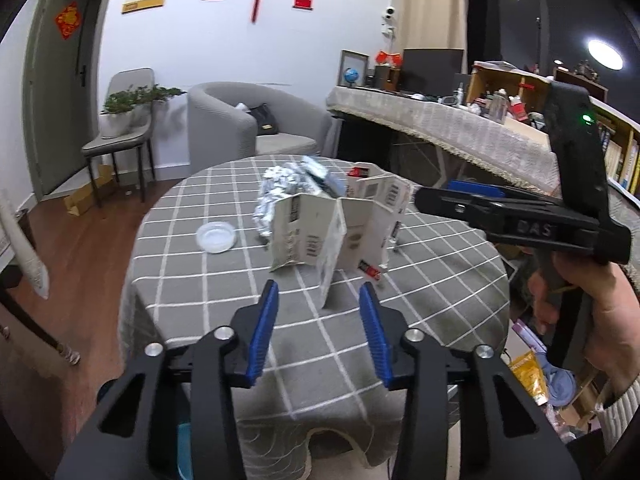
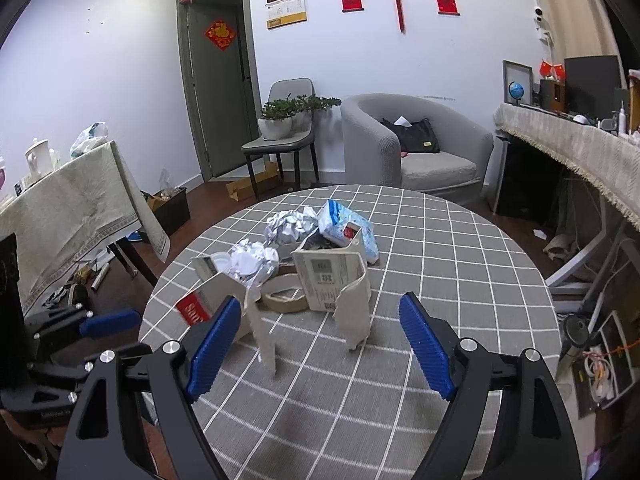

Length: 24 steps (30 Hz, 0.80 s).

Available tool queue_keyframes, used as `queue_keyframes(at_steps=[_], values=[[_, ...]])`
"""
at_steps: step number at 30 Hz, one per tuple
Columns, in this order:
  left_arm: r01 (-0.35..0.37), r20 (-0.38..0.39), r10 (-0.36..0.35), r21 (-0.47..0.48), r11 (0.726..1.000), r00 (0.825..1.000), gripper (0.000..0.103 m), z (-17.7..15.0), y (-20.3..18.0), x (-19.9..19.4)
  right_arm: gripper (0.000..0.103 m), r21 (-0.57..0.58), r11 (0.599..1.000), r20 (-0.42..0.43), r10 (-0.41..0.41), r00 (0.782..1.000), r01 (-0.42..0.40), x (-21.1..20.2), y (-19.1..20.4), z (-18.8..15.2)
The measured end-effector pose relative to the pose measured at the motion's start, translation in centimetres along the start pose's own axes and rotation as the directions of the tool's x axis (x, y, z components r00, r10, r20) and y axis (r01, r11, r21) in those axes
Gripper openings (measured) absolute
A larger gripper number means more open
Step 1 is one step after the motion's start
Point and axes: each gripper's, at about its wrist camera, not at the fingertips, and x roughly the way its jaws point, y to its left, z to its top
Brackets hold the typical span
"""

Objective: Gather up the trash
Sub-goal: 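Reach the left tool to the white card package and close on it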

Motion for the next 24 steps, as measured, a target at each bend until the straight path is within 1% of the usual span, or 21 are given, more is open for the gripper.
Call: queue_keyframes(at_steps=[3,4,8,11,14,15,16,20,24], values=[[0.030,-0.008,-0.030,0.015,0.999,1.000,0.040,0.3,-0.4,1.0,0.082,0.004,1.000,-0.006,0.004,1.000,-0.004,0.8,-0.3,0.4],[0.036,-0.013,-0.036,0.015,0.999,0.999,0.037,0.3,-0.2,1.2,0.082,0.005,1.000,-0.011,0.006,1.000,-0.006,1.2,-0.4,0.6],[0.067,-0.027,-0.067,0.002,0.998,0.997,0.036,0.7,-0.1,2.4,0.082,0.009,1.000,-0.029,0.026,0.999,-0.026,2.4,-0.6,1.1],[0.077,-0.039,-0.078,-0.007,0.997,0.996,0.032,0.9,0.1,3.3,0.082,0.009,0.999,-0.038,0.034,0.999,-0.034,3.1,-0.6,1.3],[0.094,-0.047,-0.095,-0.023,0.995,0.994,0.023,1.2,0.2,4.0,0.082,0.009,0.999,-0.044,0.038,0.998,-0.038,3.8,-0.9,1.6],[0.096,-0.049,-0.097,-0.024,0.995,0.994,0.016,1.3,0.2,4.3,0.082,0.008,0.999,-0.049,0.038,0.998,-0.038,4.2,-0.9,1.7],[0.099,-0.051,-0.100,-0.026,0.995,0.994,0.012,1.4,0.2,4.4,0.082,0.006,0.999,-0.053,0.038,0.998,-0.038,4.5,-0.9,1.9],[0.123,-0.062,-0.126,-0.050,0.991,0.990,0.012,1.7,0.6,5.0,0.082,0.001,0.999,-0.062,0.043,0.997,-0.043,5.3,-1.0,2.3],[0.115,-0.067,-0.118,-0.051,0.992,0.991,0.012,1.7,0.8,5.4,0.082,0.010,0.999,-0.072,0.043,0.996,-0.042,6.3,-1.1,2.5]])
